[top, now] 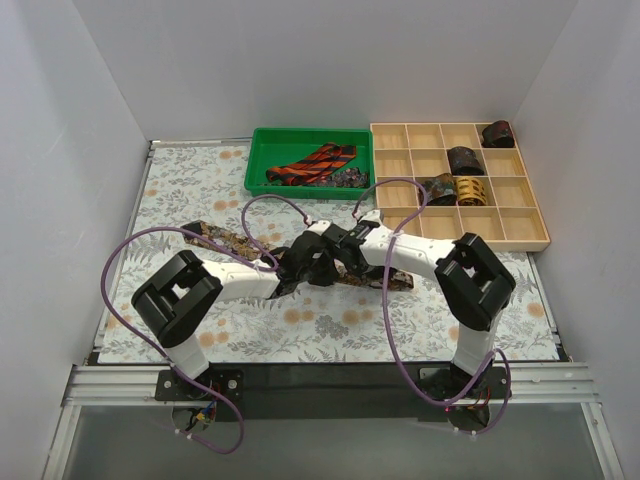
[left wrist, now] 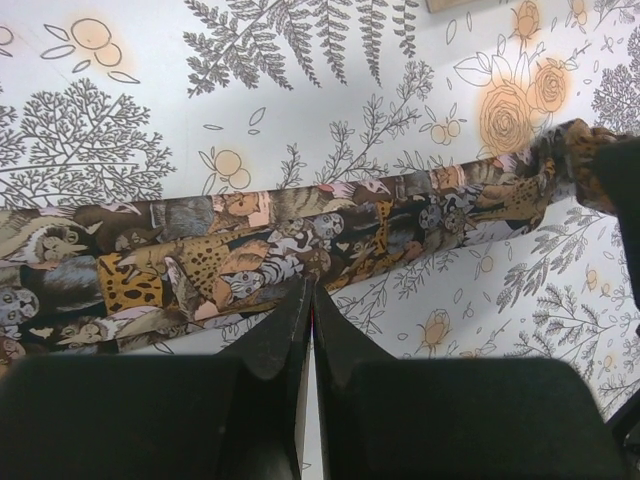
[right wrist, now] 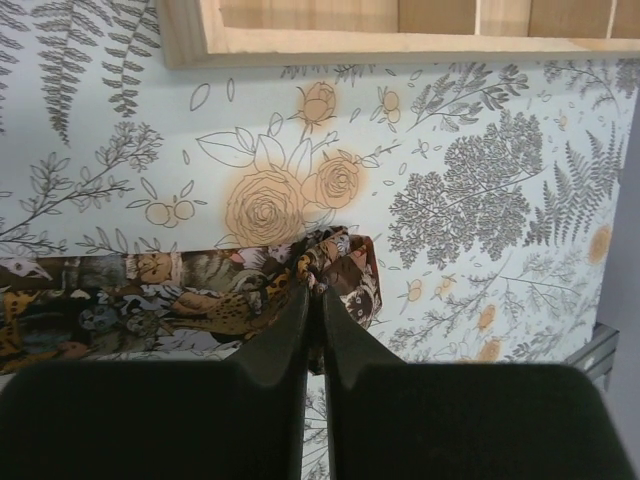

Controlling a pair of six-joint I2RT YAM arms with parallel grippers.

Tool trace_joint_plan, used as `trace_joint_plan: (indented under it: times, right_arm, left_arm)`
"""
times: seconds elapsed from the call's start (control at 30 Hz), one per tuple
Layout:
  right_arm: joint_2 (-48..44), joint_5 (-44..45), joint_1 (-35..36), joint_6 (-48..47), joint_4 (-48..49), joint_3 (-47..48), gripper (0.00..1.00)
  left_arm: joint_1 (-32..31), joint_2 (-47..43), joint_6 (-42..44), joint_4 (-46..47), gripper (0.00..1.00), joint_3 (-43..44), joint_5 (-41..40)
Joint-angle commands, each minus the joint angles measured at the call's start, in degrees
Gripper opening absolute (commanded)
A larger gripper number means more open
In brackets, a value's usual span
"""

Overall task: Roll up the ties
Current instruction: Roll the tie

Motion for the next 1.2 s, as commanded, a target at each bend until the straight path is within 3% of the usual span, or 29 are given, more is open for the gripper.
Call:
trace_joint_plan:
  times: [0.0,0.3,0.4,0.53,0.93,1.17]
  right_arm:
    - [-4.3,-1.9,1.7,-0.7,7.4,-1.5,0.12]
    - [-9.0,-5.9,1.4,-1.7,15.5,-6.8,0.15]
    - [-11.2,-7.2,1.2,-2.6,18.8,-8.6,0.22]
    - [-13.8,-10.4,0.0,-3.5,23.6,-11.6,0.23]
    - [-20.8,-20.8,-6.8,-2.2,38.1,-26.3,0.22]
    - [-25.3,-28.1,-11.5,-1.4,48.4,-34.6,0.29]
  left_arm:
    - [-0.3,-0.5,0.0,0.5,0.05,0.1,0.1]
    - [-0.4,-0.8,-0.3,0.6,0.05,0.1,0.2]
    - [-0.4,-1.3,-0.1,0.5,0.05,0.3,0.4]
    - [-0.4,-2.5,0.1,0.3,0.05,0.9,0.7]
    - [-1.6,-5.2,1.2,-1.6,0.06,3.1,0.5]
    - [-3.1,-5.6,2.6,-3.1,0.07,5.6,0.5]
